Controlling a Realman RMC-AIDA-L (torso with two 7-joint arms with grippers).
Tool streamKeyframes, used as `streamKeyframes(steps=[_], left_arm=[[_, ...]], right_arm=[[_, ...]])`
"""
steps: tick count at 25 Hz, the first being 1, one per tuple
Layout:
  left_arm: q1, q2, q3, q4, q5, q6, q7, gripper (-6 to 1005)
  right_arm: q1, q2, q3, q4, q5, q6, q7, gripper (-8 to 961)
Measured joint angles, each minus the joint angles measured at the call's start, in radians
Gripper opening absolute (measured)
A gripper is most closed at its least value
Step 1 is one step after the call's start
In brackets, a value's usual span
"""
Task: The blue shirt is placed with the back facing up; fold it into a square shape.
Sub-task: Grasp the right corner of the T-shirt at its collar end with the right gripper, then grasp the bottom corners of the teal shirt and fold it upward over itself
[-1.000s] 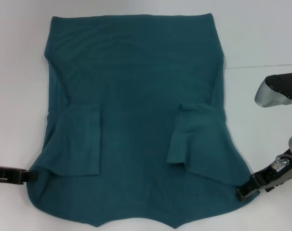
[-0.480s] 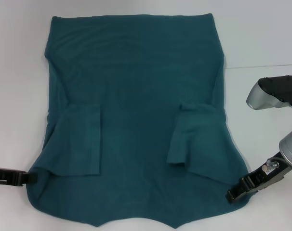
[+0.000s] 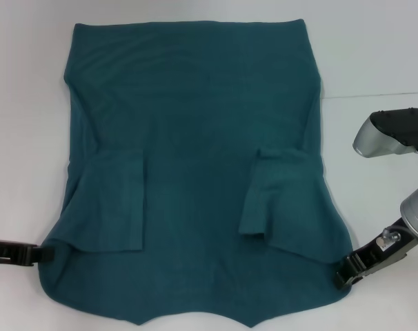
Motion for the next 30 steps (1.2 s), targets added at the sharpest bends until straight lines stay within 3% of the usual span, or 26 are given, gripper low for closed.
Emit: streamKeyframes(steps=[4,12,18,24,30], left_arm=[[0.001,0.0,-0.001,0.0,0.0,0.0,0.0,27],[0.001,-0.001,-0.004,-0.007,0.0,0.001,0.0,26],[0.001,0.004,-0.011,-0.008,0.004,0.042,-0.021,26],[-0.001,0.02,-0.046,0.003,0.013,0.2,-0.067,27],[0.012,0.022,-0.078,0.034,0.093,0.376,-0.12,27]], right_arm=[[0.0,-0.001,0.0,0.0,0.0,0.0,-0.001,256],[0.0,-0.005,0.0,-0.009,-0.003,-0.003,-0.007,62],[0.018,-0.024,0.003,-0.01,-0.006,-0.069,-0.06,30],[0.055,-0.043,0.003,0.007,-0.016,-0.2,-0.145,29],[0.071,-0.029,-0.059,0.007,-0.066,-0.365,-0.246,29]])
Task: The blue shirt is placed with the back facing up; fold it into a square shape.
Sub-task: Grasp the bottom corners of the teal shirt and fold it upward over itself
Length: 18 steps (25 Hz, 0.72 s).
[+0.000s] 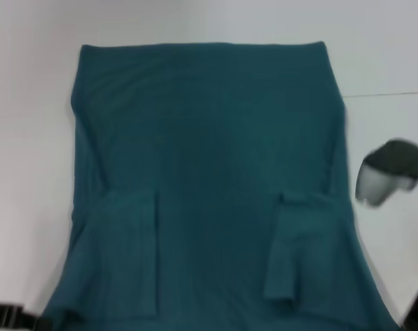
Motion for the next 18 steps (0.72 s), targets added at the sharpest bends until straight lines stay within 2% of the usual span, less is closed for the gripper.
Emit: streamKeyframes(steps=[3,7,12,18], left_arm=[[0.006,0.001,-0.014,0.007,0.062,0.083,-0.02,27],[0.022,-0.002,-0.021,0.01,0.139,0.176,-0.033,27],[0.053,-0.018,-0.009,0.009,0.212,0.231,-0.048,27],[0.073,-0.036,-0.009,-0.005,0.215,0.262,-0.056,26]], right_arm=[[0.0,0.004,-0.099,0.025,-0.044,-0.009,-0.002,30],[0.015,0.005,-0.17,0.088,-0.061,-0.013,-0.012,30],[0.021,0.018,-0.226,0.115,-0.034,-0.022,-0.038,29],[0.033,0.022,-0.298,0.147,0.048,-0.026,-0.032,30]])
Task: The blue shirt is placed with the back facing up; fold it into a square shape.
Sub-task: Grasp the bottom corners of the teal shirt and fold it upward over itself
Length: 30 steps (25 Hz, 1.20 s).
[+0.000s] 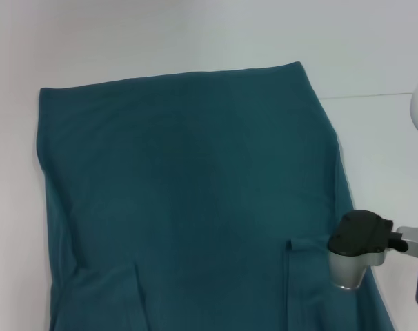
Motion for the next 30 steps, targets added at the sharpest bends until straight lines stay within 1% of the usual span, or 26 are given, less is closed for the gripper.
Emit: streamKeyframes(steps=[4,7,8,11,14,16,19,21,23,24,25,30], left_arm=[[0.001,-0.011,0.0,-0.033,-0.009,0.004,0.009,26],[0.0,-0.009,-0.003,-0.037,-0.032,0.006,0.013,26],[-0.003,-0.006,-0.01,-0.035,-0.046,0.007,0.013,26],[-0.021,0.015,-0.042,-0.024,-0.09,0.01,0.018,26],[-0.058,0.043,-0.095,-0.022,-0.129,0.01,0.034,26],[-0.086,0.058,-0.12,-0.022,-0.151,0.009,0.041,26],[-0.137,0.084,-0.147,-0.016,-0.194,0.004,0.046,26],[-0.174,0.1,-0.158,-0.008,-0.218,-0.004,0.051,26],[-0.199,0.11,-0.159,0.001,-0.232,-0.022,0.055,26],[-0.199,0.11,-0.159,0.001,-0.232,-0.022,0.055,27],[-0.228,0.124,-0.161,0.007,-0.242,-0.064,0.065,27],[-0.261,0.136,-0.159,0.008,-0.25,-0.145,0.087,27]], right_arm=[[-0.005,-0.003,-0.006,0.001,0.023,0.0,-0.001,29],[-0.016,-0.013,0.017,-0.008,0.038,0.004,-0.014,29],[-0.02,-0.019,0.031,-0.017,0.048,0.005,-0.022,29],[-0.031,-0.047,0.101,-0.056,0.083,0.007,-0.064,30],[-0.025,-0.075,0.234,-0.096,0.092,0.011,-0.126,30],[-0.008,-0.084,0.342,-0.118,0.092,0.013,-0.187,30],[0.031,-0.088,0.497,-0.134,0.071,0.027,-0.239,30],[0.051,-0.085,0.558,-0.145,0.05,0.049,-0.241,30],[0.062,-0.082,0.605,-0.165,0.041,0.076,-0.223,30],[0.065,-0.081,0.623,-0.172,0.04,0.088,-0.211,30],[0.067,-0.081,0.645,-0.176,0.04,0.101,-0.195,30],[0.068,-0.081,0.728,-0.206,0.045,0.166,-0.099,29]])
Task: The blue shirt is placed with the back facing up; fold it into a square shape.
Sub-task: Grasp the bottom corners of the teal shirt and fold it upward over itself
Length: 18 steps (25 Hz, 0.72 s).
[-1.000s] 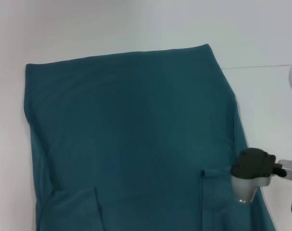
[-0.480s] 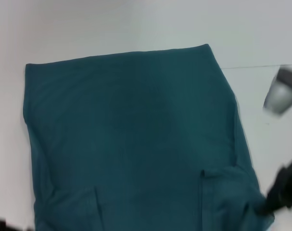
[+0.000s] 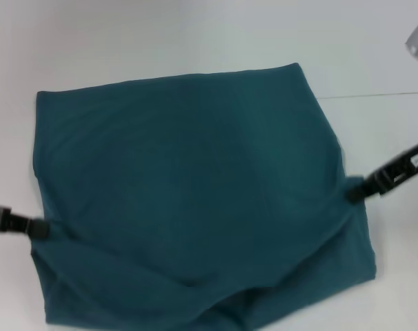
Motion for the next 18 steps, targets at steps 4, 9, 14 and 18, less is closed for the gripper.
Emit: streamKeyframes(steps=[4,9,14,18], left_arm=[[-0.021,0.003,0.009,0.001,-0.009,-0.082,0.015,29],[-0.044,-0.001,0.058,-0.001,-0.011,-0.185,0.027,31],[-0.05,-0.012,0.119,0.004,-0.047,-0.274,0.042,33],[-0.052,-0.019,0.15,0.028,-0.084,-0.318,0.097,35]], right_arm=[[-0.007,0.003,0.026,-0.017,0.028,0.071,0.083,29],[-0.006,0.007,0.026,-0.021,0.054,0.164,0.105,30],[-0.005,0.013,0.021,-0.012,0.079,0.28,0.108,29],[-0.008,0.019,0.019,-0.001,0.098,0.374,0.106,29]])
